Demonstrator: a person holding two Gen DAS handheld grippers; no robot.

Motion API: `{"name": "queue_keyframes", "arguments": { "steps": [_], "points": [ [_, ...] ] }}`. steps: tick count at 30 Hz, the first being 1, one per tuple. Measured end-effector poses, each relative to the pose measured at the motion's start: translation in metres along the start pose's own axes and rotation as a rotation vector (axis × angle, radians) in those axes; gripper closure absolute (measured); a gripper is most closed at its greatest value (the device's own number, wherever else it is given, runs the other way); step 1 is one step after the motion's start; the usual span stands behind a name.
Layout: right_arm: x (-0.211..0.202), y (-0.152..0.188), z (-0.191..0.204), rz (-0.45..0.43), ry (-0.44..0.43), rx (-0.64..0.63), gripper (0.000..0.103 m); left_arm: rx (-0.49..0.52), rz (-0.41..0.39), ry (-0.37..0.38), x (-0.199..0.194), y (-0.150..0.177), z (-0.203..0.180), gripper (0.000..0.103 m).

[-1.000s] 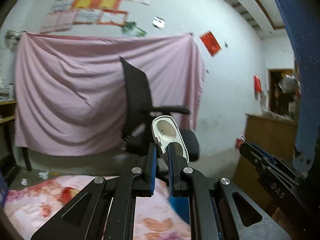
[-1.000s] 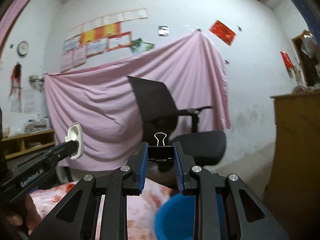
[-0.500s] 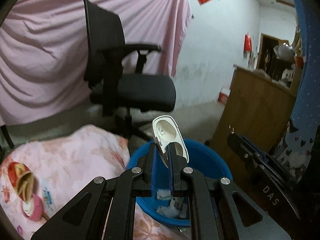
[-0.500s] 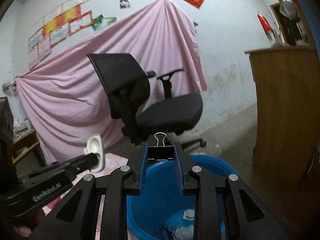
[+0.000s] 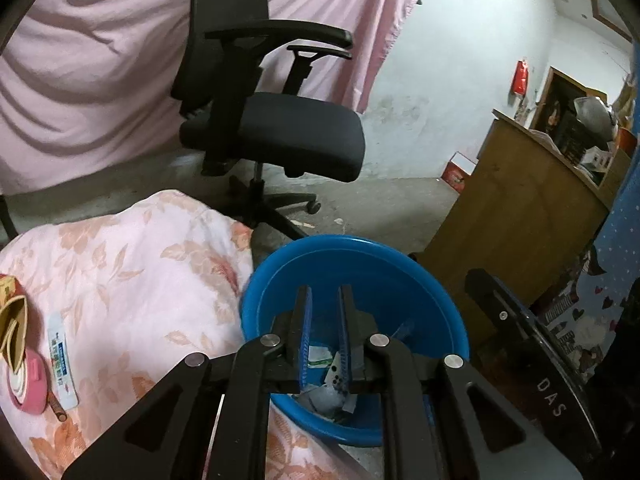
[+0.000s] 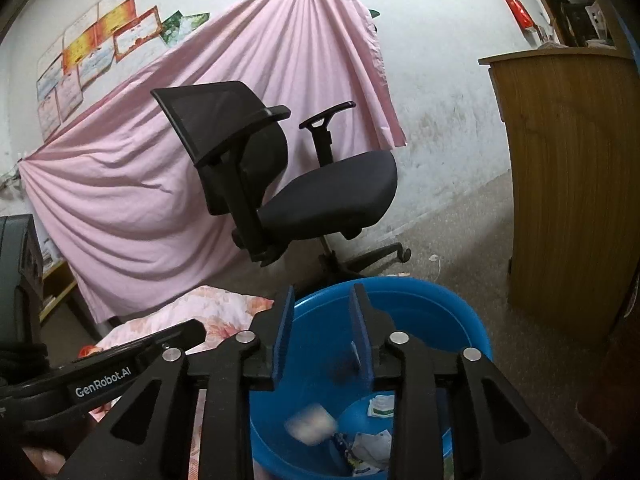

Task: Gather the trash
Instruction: 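Open both grippers to drop the holder and clip into the basin, then move both grippers back over the bed toward the pink tape roll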

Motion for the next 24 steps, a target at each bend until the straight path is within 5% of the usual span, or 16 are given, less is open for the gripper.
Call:
{"name": "queue_keyframes", "arguments": {
  "steps": [14, 18, 22, 24],
  "points": [
    [-0.031, -0.011, 0.041, -0.148, -0.095, -0.086, 0.049, -0.062, -0.272, -0.116, -0.092, -0.005, 0.041, 0.059],
    [-0.042, -0.014, 0.06, -0.2, -0.133, -0.108, 0.029, -0.097, -0.364, -0.164, -0.126, -0.003, 0.065, 0.047],
    [-0.054, -0.015, 0.079, -0.258, -0.155, -0.138, 0.017, -0.129, -0.457, -0.244, -0.162, 0.005, 0.09, 0.015],
    [-0.059, -0.015, 0.087, -0.29, -0.161, -0.15, 0.004, -0.135, -0.51, -0.283, -0.177, 0.01, 0.101, 0.008]
  ]
}}
Point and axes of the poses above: each gripper's, at about its wrist camera, not at the fingertips, and x roughly the way its jaws point, z to its left, y to its underside, the point moved 4 cm from there along x, roughly the way its jaws point, and after that the axes turned 2 degrees about y, right-handed, at the moved point
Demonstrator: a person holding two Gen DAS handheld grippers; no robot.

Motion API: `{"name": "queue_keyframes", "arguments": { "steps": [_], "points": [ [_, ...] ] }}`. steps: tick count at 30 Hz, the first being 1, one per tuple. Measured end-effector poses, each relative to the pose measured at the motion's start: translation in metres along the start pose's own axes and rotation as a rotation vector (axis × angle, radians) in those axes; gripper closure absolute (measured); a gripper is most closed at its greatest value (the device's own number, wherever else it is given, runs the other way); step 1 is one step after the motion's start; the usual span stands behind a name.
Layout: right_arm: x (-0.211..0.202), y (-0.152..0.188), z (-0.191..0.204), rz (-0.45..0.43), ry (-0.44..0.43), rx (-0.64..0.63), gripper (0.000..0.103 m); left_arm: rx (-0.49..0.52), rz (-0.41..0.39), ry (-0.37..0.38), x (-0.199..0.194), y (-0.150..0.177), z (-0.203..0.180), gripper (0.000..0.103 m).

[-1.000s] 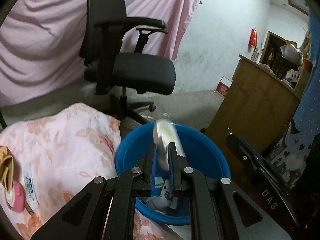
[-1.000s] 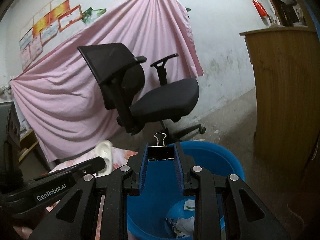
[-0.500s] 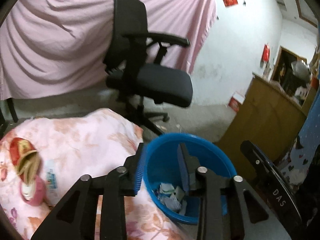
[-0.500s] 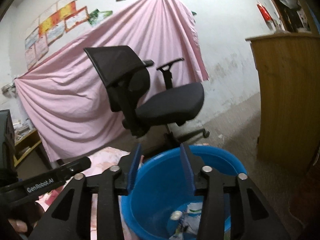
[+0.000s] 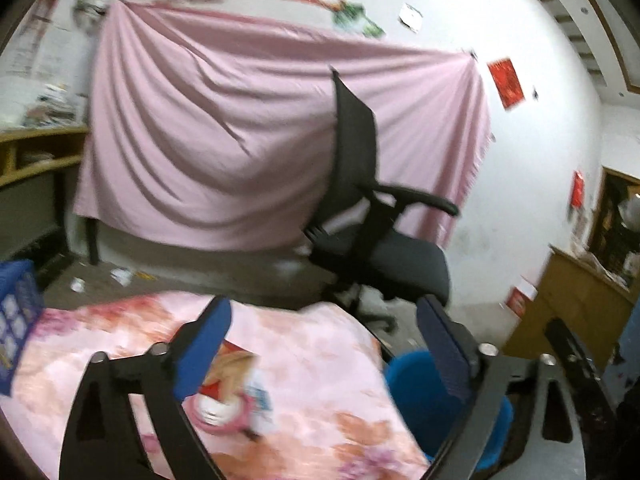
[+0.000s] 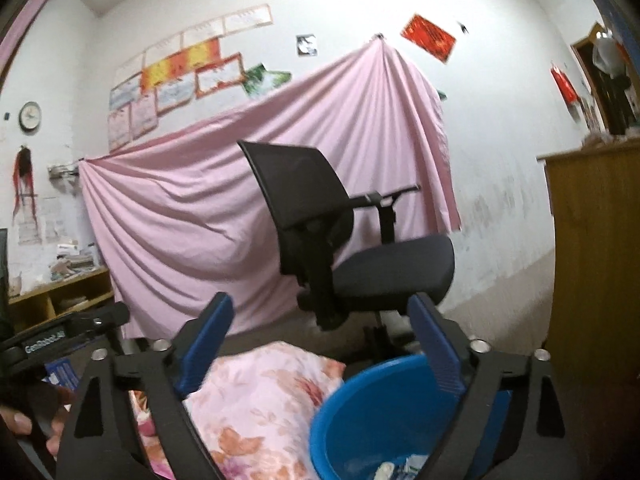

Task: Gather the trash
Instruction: 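Move both grippers back over the bed toward the pink tape roll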

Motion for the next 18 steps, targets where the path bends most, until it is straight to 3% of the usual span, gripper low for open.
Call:
{"name": "queue_keyframes", "arguments": {
  "steps": [1, 8, 18],
  "points": [
    [-0.002, -0.001, 0.006, -0.02, 0.0, -0.009, 0.0, 0.0, -0.028, -0.021, -0.007, -0.001, 0.008, 0.005],
    [-0.009, -0.006, 0.037, -0.086, -0.04, -0.061, 0.0, 0.039, -0.146, -0.117, -0.042, 0.005, 0.048, 0.002],
    [-0.007, 0.01, 0.097, -0.095, -0.142, -0.192, 0.0, 0.059, -0.161, -0.197, -0.059, 0.031, 0.093, 0.002]
  ]
}}
Point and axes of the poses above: each gripper's, at about its wrist camera, not at the fingertips, and x roughly the way its jaws point, z to its left, y to its underside, the point moved 4 cm from there along x, roughly the way its jaws point, and after that the axes turned 2 degrees about y, right-handed, at the moved point
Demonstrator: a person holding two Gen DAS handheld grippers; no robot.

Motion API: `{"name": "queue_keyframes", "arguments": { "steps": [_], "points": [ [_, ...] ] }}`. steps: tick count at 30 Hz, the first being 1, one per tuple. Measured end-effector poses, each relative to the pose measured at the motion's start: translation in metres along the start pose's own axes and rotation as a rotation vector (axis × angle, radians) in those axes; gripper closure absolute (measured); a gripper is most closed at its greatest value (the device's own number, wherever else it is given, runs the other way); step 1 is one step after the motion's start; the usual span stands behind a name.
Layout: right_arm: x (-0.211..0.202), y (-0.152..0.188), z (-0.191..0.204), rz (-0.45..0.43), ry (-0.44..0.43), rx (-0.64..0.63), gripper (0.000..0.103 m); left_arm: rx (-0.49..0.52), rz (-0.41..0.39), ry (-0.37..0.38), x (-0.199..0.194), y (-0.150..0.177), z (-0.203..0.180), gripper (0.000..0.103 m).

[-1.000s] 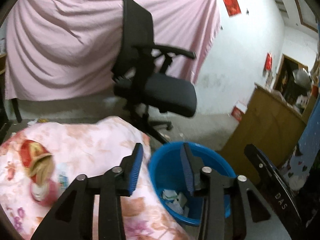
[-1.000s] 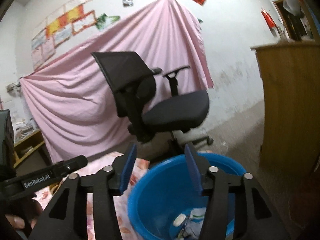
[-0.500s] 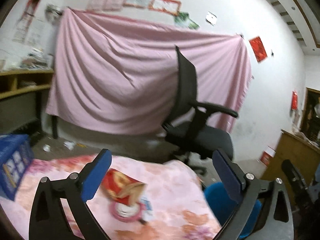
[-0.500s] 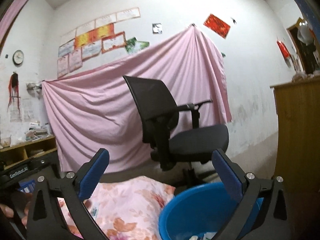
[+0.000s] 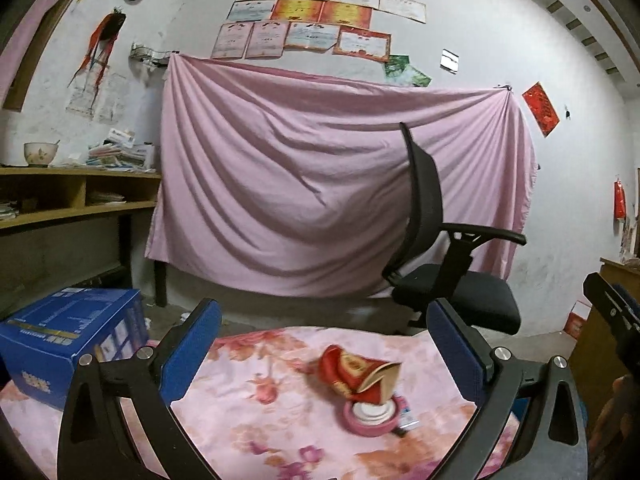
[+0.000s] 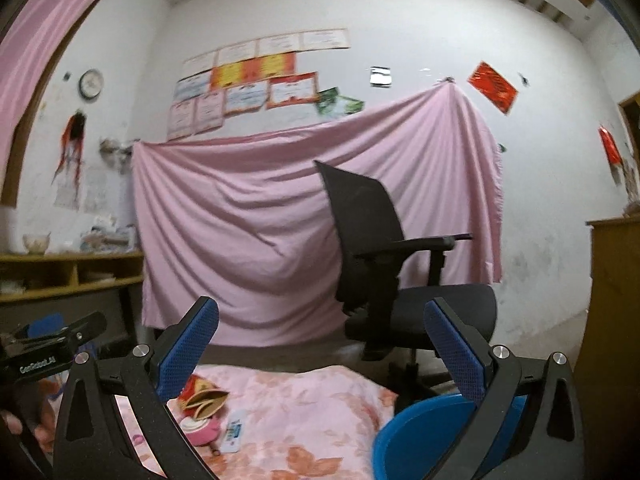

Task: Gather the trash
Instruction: 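Move both grippers back over the bed toward the pink tape roll, then grasp the pink tape roll with the left gripper while the right gripper grasps the white sachet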

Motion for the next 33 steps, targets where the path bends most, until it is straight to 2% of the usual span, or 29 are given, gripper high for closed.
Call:
{"name": "queue_keyframes", "arguments": {
  "steps": [8, 13, 18, 20, 25, 27, 31, 33],
  "points": [
    [0.018, 0.021, 0.037, 0.086, -0.066, -0.069, 0.0, 0.006, 0.014, -0.035, -0.001, 0.011, 0.026, 0.002],
    [0.041, 0.046, 0.051, 0.26, -0.079, -0.101, 0.0, 0.009, 0.113, -0.026, 0.011, 0.021, 0.041, 0.002],
    [0.059, 0.07, 0.048, 0.431, -0.064, -0.085, 0.001, 0.005, 0.226, -0.011, 0.027, 0.033, 0.045, 0.002],
    [0.064, 0.076, 0.044, 0.487, -0.065, -0.06, 0.005, 0.008, 0.276, 0.007, 0.035, 0.04, 0.043, 0.003],
    [0.076, 0.093, 0.036, 0.608, -0.083, -0.021, 0.028, 0.036, 0.391, 0.07, 0.052, 0.056, 0.031, 0.004],
    [0.083, 0.101, 0.037, 0.668, -0.104, -0.02, 0.033, 0.05, 0.431, 0.099, 0.058, 0.059, 0.025, 0.007],
    [0.094, 0.115, 0.047, 0.767, -0.148, -0.08, 0.054, 0.089, 0.527, 0.173, 0.075, 0.074, 0.01, 0.019],
    [0.099, 0.12, 0.05, 0.796, -0.17, -0.091, 0.058, 0.085, 0.572, 0.208, 0.083, 0.081, 0.004, 0.023]
  ]
}}
Point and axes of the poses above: each gripper's, at about its wrist camera, not at the fingertips, and x roughly the way its jaws point, z to its left, y to its underside, the point moved 4 cm from there along x, roughly the way its jaws point, and after that the axes turned 2 degrees about y, right-handed, at the moved point
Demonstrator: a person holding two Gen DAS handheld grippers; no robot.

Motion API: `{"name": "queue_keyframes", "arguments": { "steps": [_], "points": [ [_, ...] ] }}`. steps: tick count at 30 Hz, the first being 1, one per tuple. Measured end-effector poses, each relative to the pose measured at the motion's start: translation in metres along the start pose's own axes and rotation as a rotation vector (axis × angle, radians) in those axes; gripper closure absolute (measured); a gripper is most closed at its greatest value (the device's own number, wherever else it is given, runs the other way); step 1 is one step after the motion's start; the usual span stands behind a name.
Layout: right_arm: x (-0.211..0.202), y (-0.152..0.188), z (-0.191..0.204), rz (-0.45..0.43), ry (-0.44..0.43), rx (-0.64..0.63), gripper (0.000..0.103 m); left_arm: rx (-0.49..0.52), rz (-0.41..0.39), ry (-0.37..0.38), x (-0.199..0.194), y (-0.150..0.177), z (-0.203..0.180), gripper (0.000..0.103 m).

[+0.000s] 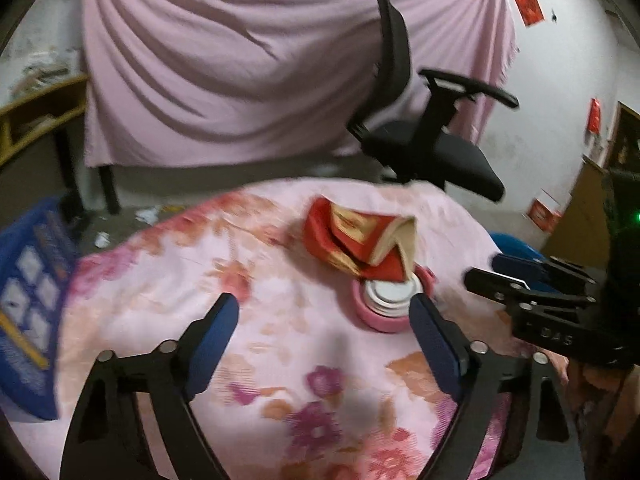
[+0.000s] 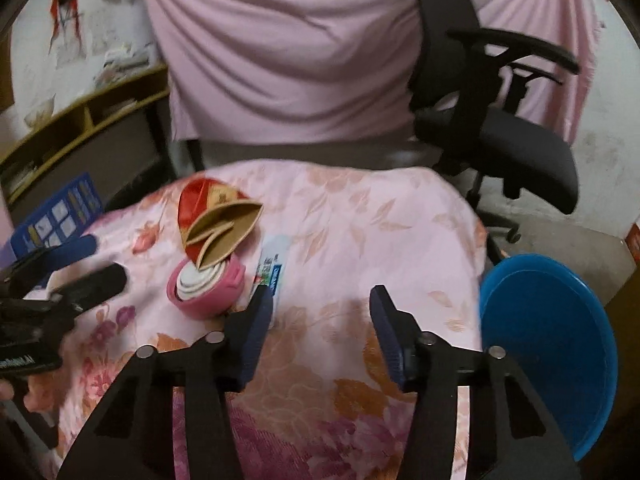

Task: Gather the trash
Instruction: 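Grasp the pink tape roll with the left gripper while the right gripper grasps the white sachet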

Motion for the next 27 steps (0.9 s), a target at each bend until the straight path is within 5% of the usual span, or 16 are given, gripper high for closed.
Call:
{"name": "queue_keyframes", "arguments": {
  "steps": [15, 18, 27],
  "points": [
    [0.013, -0.008, -0.024, 0.037, -0.033, 0.028, 0.064, 0.028, 0.131, 0.068, 0.049, -0.008, -0.031, 0.026],
    [0.014, -0.007, -0.023, 0.042, -0.04, 0.024, 0.064, -0.011, 0.145, 0.082, 0.055, -0.01, -0.028, 0.051],
    [0.021, -0.008, -0.004, 0.074, -0.056, -0.014, 0.064, -0.087, 0.122, 0.076, 0.037, -0.008, -0.004, 0.051]
  ]
}}
Point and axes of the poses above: each gripper's, at about its wrist camera, not at the fingertips, and x roughly the way its jaws point, z to its left, y to its underside, the point moved 4 cm from there along x, roughly the way its jaws point, and after that the axes turned 2 degrees about y, right-handed, at the moved point
